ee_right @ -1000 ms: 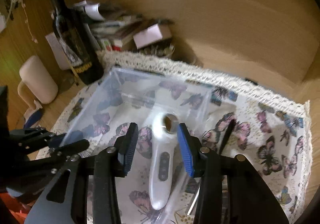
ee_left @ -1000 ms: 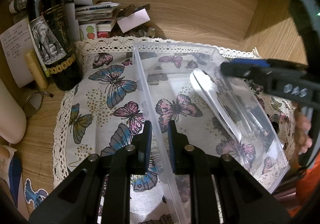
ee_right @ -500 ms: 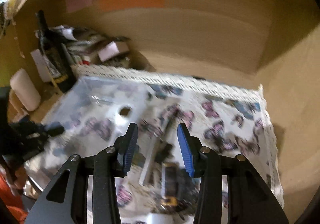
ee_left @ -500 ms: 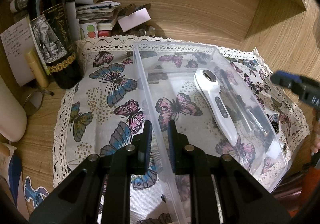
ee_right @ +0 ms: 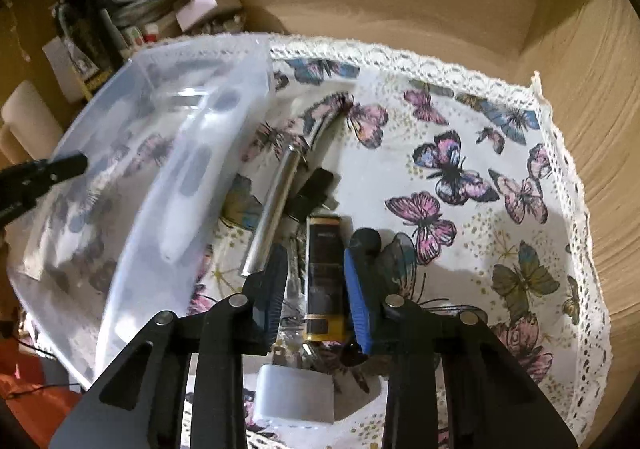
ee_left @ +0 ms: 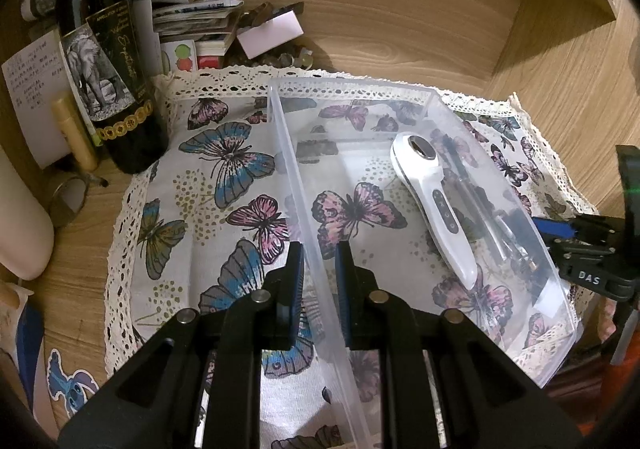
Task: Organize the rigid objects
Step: 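Grasp the black-and-gold tube with the right gripper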
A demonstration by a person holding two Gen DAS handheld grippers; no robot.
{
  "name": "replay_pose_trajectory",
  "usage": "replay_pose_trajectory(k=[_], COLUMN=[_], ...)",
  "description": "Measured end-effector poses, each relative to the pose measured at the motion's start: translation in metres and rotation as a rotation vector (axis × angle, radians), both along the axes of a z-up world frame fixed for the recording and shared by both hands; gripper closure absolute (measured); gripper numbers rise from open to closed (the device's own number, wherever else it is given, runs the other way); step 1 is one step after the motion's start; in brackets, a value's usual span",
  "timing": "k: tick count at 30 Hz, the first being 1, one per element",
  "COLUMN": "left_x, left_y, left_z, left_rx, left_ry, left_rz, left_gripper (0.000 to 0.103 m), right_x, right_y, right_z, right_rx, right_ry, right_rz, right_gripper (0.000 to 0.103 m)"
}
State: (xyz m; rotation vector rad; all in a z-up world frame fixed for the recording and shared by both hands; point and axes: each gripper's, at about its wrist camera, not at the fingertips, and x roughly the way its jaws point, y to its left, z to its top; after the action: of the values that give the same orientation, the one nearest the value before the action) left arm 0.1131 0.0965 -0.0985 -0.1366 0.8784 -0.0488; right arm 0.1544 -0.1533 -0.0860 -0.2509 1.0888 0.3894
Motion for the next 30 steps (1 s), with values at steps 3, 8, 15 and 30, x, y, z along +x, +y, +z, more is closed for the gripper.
replay_pose_trajectory(k=[3, 8, 15, 30], left_x=[0.000, 0.000, 0.000, 0.001], left_y=[0.000, -0.001, -0.001, -0.002], left_z=[0.000, 0.000, 0.000, 0.000], left_rx=[0.000, 0.000, 0.001, 0.000], left_ry=[0.000, 0.000, 0.000, -0.001], left_rz=[-0.001, 0.002, 0.002, 0.003], left_gripper=[0.087, 0.087, 0.087, 0.087], right_x=[0.004, 0.014, 0.017, 0.010], right_y=[-0.001, 0.000, -0.002, 0.025], right_z=[-0.010, -0.020, -0.014, 0.082], right_rx=[0.001, -0.015, 0.009, 0.193], right_ry=[0.033, 0.066, 0.027, -0.217], right_rz=[0.003, 0.002, -0.011, 0.035], right_gripper=[0.079, 0.079, 0.081, 0.081])
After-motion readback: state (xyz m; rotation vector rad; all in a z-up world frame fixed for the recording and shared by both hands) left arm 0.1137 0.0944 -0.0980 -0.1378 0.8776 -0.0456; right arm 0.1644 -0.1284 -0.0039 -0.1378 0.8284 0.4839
